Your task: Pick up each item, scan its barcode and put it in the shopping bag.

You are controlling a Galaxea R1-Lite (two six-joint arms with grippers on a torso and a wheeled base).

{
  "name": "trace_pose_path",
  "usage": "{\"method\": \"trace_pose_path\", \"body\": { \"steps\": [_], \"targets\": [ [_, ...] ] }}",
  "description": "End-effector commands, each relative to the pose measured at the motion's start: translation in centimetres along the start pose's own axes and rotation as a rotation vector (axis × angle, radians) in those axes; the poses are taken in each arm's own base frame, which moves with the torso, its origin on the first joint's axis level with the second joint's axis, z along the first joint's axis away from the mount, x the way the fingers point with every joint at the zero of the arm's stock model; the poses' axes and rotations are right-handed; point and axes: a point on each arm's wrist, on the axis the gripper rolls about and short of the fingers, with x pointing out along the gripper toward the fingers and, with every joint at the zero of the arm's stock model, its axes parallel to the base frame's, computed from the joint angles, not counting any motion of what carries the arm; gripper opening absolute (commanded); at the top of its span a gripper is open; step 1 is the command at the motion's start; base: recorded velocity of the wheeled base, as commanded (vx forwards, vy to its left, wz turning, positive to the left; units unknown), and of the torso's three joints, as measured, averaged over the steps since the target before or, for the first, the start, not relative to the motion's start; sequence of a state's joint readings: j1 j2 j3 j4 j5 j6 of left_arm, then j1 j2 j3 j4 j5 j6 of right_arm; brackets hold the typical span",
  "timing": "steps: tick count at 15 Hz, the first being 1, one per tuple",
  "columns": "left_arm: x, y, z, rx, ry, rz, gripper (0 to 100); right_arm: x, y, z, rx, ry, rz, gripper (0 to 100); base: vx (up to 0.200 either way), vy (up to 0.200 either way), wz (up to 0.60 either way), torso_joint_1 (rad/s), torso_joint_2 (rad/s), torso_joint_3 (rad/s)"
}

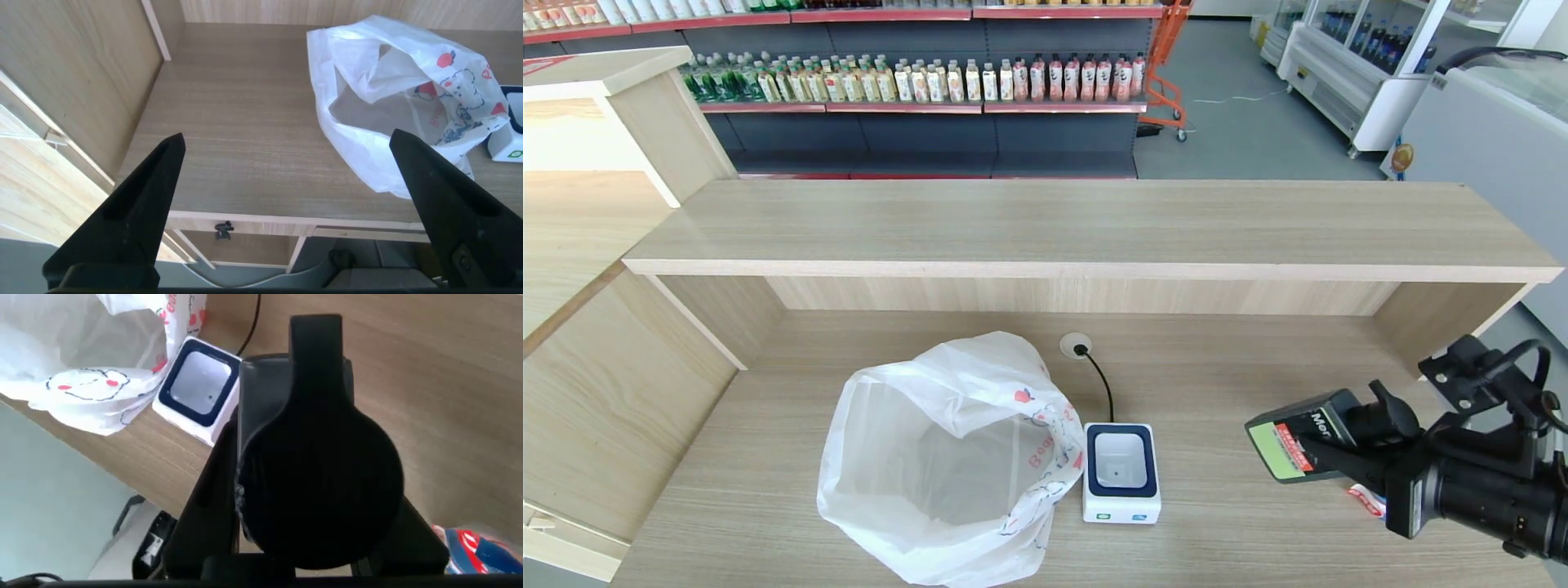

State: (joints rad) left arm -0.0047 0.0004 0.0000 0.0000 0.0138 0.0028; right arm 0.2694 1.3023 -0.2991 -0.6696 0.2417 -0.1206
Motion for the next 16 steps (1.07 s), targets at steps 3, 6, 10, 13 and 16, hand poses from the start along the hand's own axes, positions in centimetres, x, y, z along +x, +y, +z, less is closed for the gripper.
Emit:
{"method": "trace_pose_path", "body": {
  "steps": [3,6,10,13,16],
  "targets": [
    [0.0,0.0,0.0,0.0,0.0,0.0,100,-1.05,1.02,0.42,0.028,-0.084,0.086,0,0.0,0.0,0.0,0.0,0.0,0.0],
    [0.0,0.0,0.0,0.0,0.0,0.0,100,-1.13,1.03,0.33,0.061,-0.081,0.101,0,0.0,0.0,0.0,0.0,0.0,0.0],
    [0.0,0.0,0.0,0.003,0.0,0.0,100,-1.3,1.07,0.18,0.06,-0.079,0.097,0,0.0,0.0,0.0,0.0,0.0,0.0],
    [0.0,0.0,0.0,0.006,0.0,0.002,100,-1.44,1.08,0.11,0.062,-0.08,0.092,0,-0.133,0.0,0.0,0.003,0.0,0.003],
    [0.0,0.0,0.0,0.002,0.0,0.0,100,-1.86,1.17,-0.14,0.063,-0.083,0.092,0,-0.067,0.0,0.0,0.004,0.0,-0.001]
  ]
}}
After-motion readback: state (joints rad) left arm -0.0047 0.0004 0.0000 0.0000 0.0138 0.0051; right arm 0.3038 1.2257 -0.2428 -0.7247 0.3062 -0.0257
